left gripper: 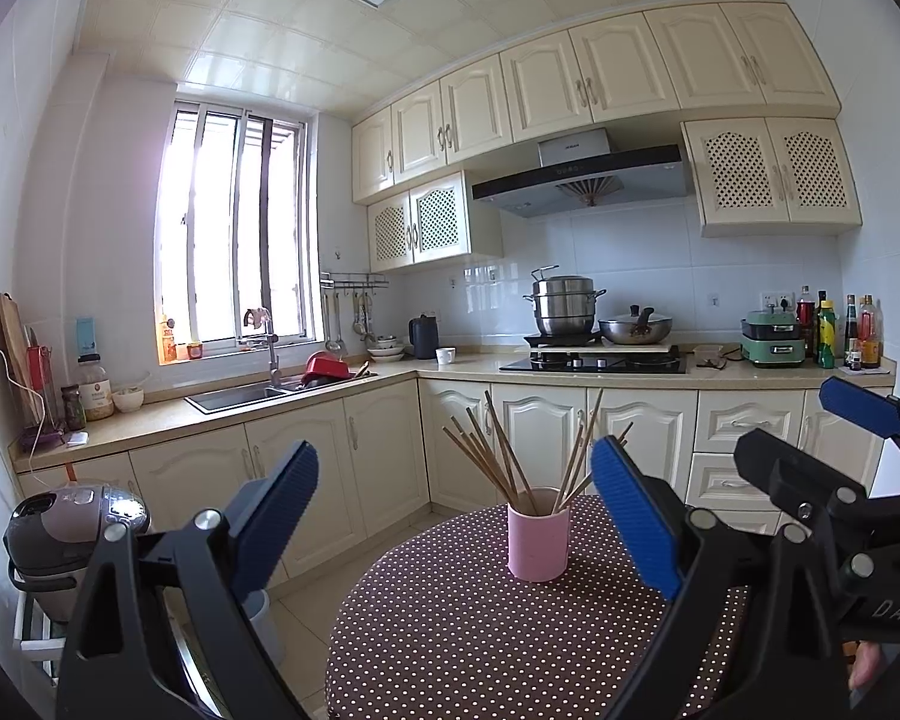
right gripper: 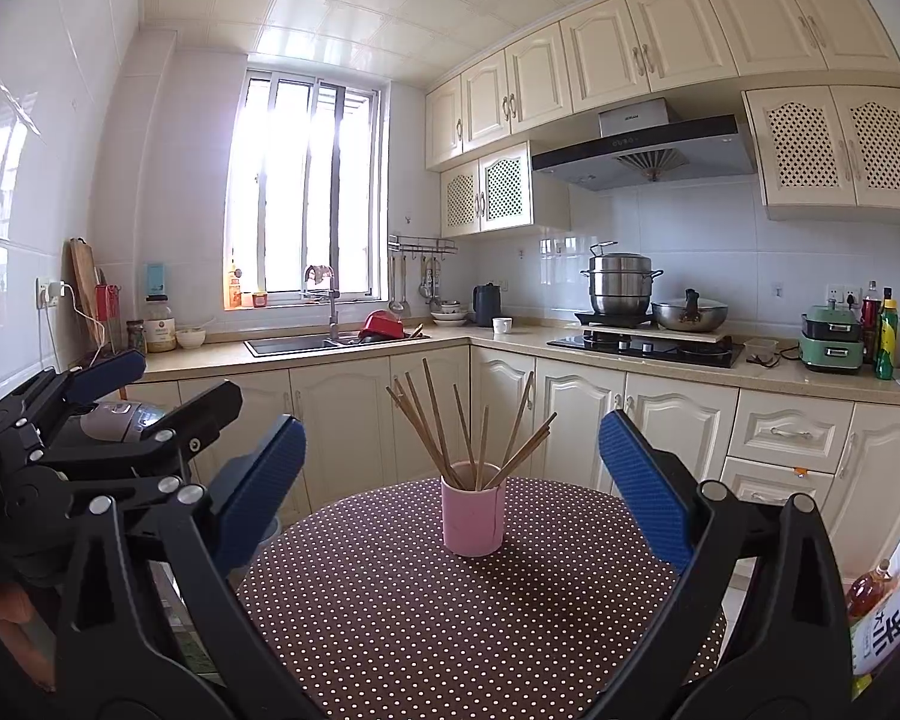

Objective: Organize utensils

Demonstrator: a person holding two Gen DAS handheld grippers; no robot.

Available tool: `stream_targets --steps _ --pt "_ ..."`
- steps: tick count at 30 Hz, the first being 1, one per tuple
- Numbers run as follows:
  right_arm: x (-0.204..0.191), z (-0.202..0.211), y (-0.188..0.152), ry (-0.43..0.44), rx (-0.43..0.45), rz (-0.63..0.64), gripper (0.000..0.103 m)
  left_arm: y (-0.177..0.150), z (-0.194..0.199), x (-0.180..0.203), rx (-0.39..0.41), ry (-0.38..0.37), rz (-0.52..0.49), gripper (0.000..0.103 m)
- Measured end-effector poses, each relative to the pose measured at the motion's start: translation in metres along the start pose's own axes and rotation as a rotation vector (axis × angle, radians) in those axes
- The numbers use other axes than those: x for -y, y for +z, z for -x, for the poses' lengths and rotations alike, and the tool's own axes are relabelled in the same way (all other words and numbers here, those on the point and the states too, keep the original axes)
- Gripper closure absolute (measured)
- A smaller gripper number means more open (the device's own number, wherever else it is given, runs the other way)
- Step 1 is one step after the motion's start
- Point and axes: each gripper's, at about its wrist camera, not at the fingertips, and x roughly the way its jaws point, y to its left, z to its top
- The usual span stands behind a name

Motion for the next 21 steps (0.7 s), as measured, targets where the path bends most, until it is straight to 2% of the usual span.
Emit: stream_targets --steps 21 --pt "0.0005 -0.0047 -0.0007 0.004 -0.009 -0.001 0.007 -0.0025 -0.0018 -0.0008 -0.007 0.004 -0.002 0.012"
